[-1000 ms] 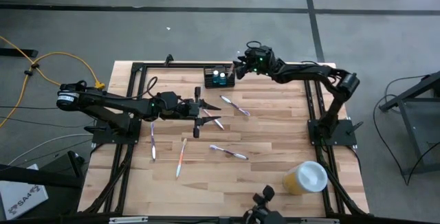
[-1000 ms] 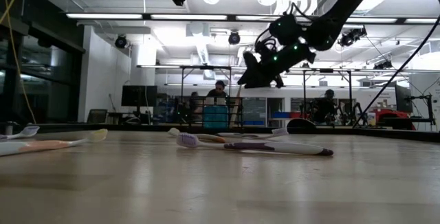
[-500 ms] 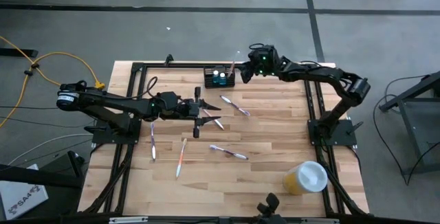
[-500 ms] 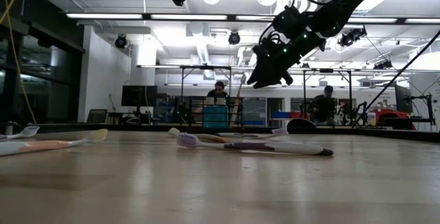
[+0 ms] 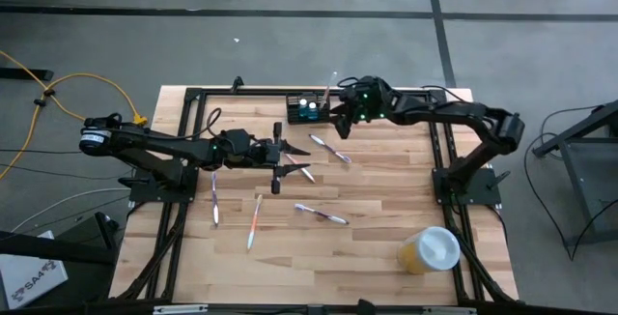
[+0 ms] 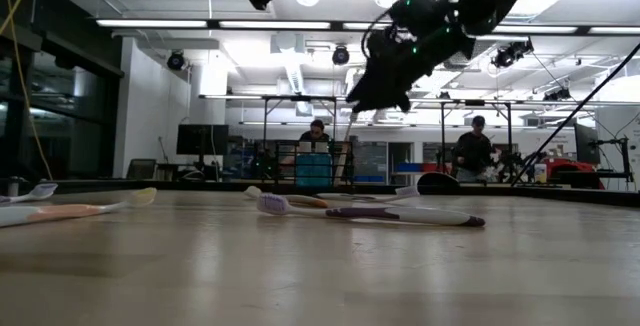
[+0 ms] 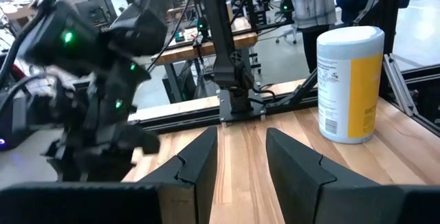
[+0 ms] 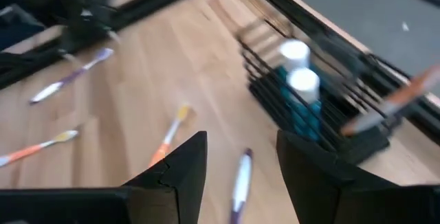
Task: Pick & Place toothbrushing station
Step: Put the top right purple toothbrush into the wire organizer
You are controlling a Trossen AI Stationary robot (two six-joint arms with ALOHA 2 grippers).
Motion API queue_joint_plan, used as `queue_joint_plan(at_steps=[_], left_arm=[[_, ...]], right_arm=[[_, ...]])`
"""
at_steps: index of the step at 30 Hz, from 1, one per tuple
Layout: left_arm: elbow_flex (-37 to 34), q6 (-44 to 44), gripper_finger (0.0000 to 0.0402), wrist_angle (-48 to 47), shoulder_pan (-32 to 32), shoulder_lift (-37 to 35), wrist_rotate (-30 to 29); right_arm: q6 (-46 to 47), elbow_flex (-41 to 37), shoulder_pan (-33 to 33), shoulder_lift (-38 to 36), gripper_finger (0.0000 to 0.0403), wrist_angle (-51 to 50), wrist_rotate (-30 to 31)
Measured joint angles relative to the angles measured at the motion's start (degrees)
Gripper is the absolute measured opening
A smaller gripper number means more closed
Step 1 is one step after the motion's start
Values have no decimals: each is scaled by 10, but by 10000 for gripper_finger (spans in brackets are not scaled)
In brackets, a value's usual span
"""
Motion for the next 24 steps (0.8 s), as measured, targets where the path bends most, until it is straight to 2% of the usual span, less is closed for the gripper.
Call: queue_joint_plan(at_steps=[4,8,12,19,24], left_arm=[[0,0,120,-10,0,-1,-15],[0,1,120,-36,0,-13,-28],[0,-5,120,-58,0,-34,-31],[0,-13,120,-117,0,-57,-32],[0,-35,120,-154,0,-58,-70]], right_arm=[[-22,0,27,-41,168,-14,13],[-57,0,59,-74,168,-58,77],[-80,0,92,-86,168,-86,125],[-82,0,132,-89,168,-97,137],[-94,0,148,-89,168,-106,182]])
